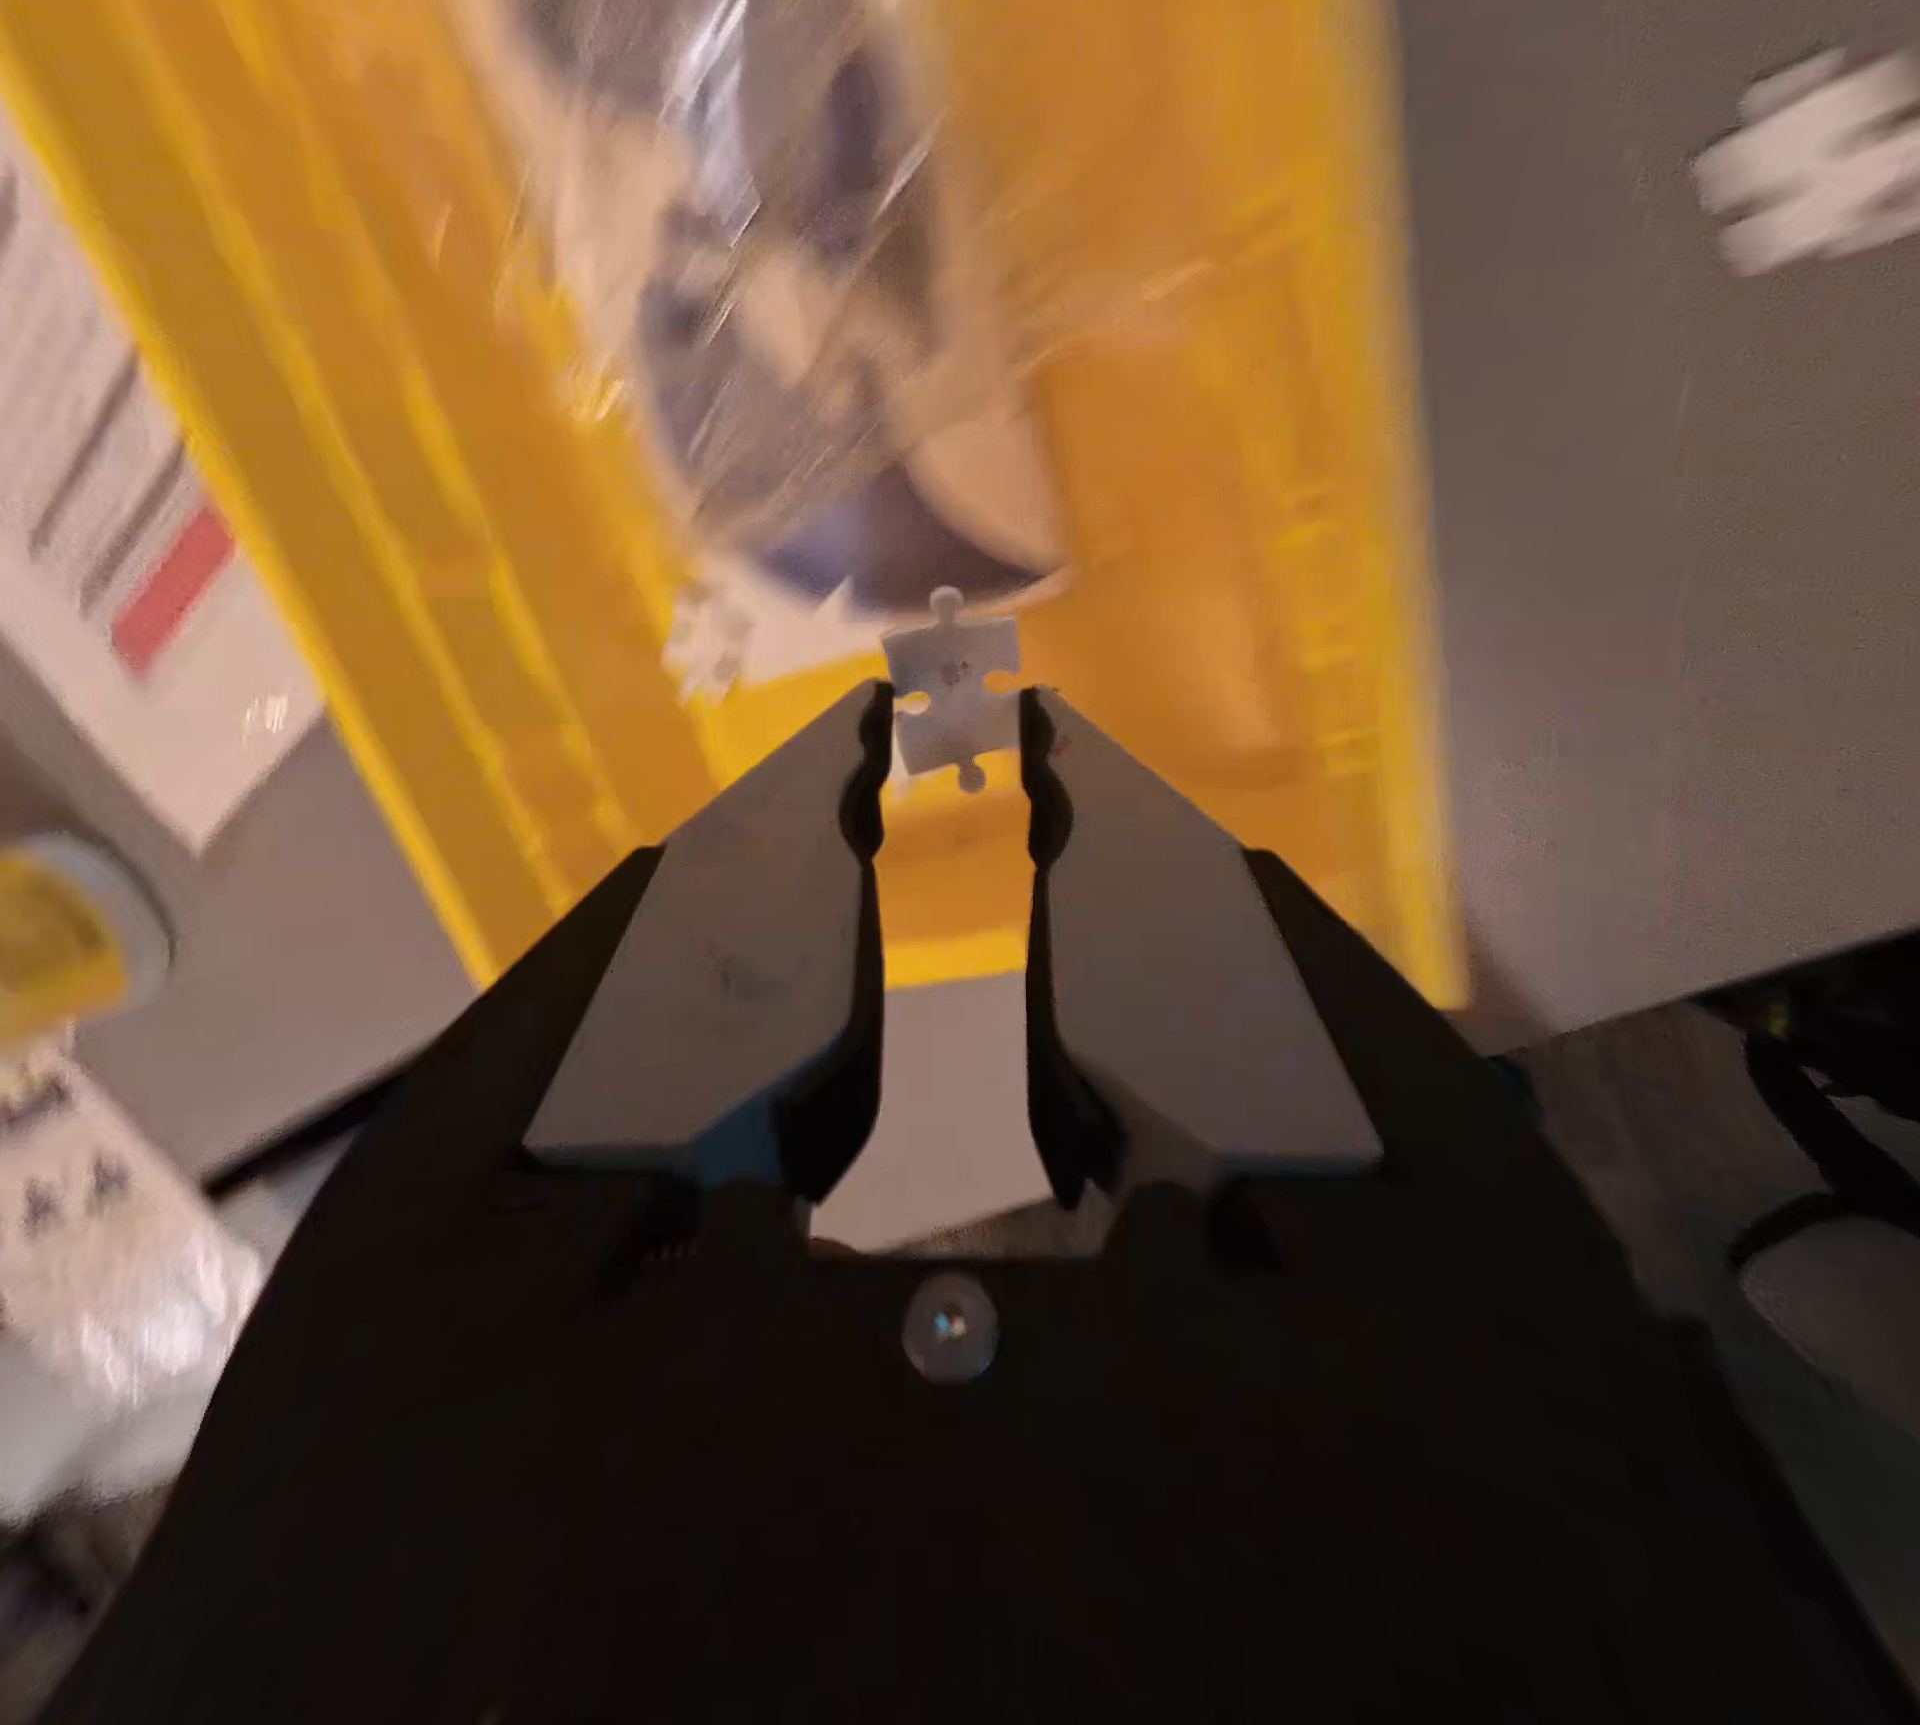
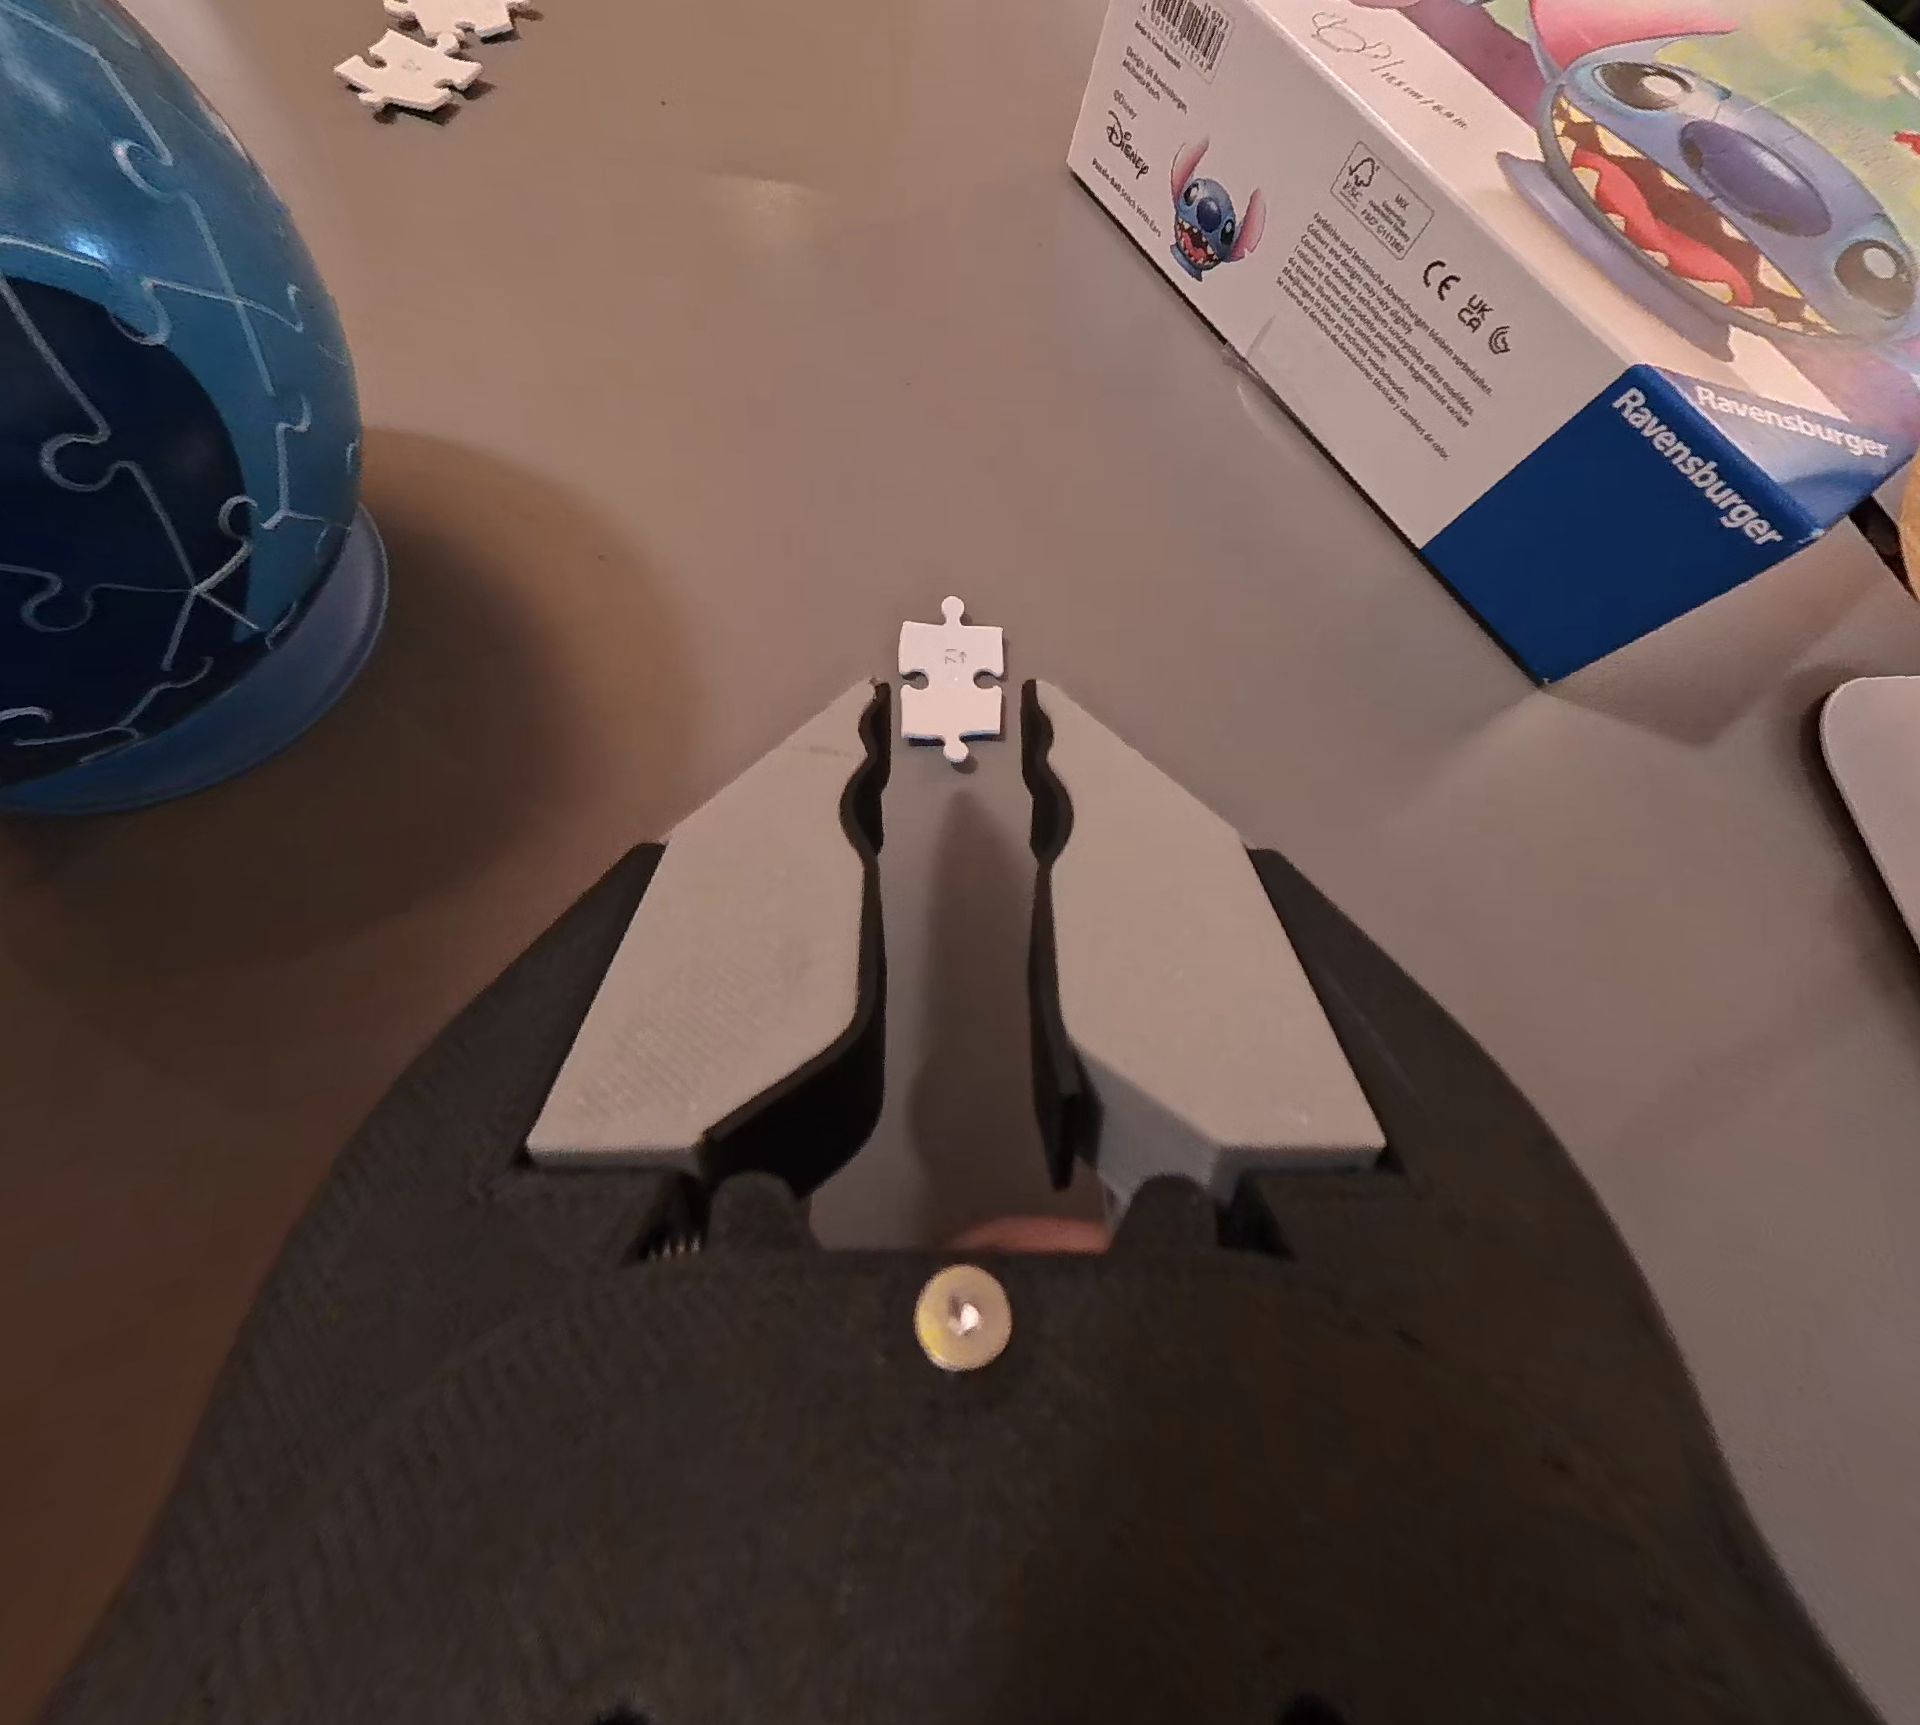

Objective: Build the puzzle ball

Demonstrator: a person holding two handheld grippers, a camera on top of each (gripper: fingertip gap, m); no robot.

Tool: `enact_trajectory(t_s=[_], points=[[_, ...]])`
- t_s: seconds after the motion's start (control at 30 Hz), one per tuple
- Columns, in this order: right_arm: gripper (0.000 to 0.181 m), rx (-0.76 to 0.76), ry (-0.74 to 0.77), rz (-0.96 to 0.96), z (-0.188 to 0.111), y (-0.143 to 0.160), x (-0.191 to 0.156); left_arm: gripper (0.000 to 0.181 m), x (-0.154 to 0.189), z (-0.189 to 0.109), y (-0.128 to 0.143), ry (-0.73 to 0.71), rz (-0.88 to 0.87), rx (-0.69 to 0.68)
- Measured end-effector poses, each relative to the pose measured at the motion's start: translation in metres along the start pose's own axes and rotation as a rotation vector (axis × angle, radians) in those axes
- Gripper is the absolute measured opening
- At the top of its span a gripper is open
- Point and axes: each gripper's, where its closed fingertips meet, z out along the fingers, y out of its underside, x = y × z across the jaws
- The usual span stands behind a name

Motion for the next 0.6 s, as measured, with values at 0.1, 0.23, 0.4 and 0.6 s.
enact_trajectory(t_s=[0.1, 0.23, 0.4, 0.6], points=[[0.022, 0.0, -0.004, 0.004, 0.002, 0.0, -0.001, 0.021, 0.055, -0.016, -0.056, 0.016, 0.175, 0.142], [0.022, -0.011, 0.0, -0.006, 0.003, 0.001, -0.002, 0.022, 0.105, -0.005, -0.112, 0.005, 0.33, 0.167], [0.021, 0.003, 0.01, -0.012, -0.002, -0.002, -0.001, 0.021, 0.138, 0.012, -0.154, 0.081, 0.404, 0.174], [0.022, -0.033, -0.014, -0.028, 0.005, 0.005, -0.007, 0.022, 0.192, 0.065, -0.171, 0.264, 0.489, 0.104]])
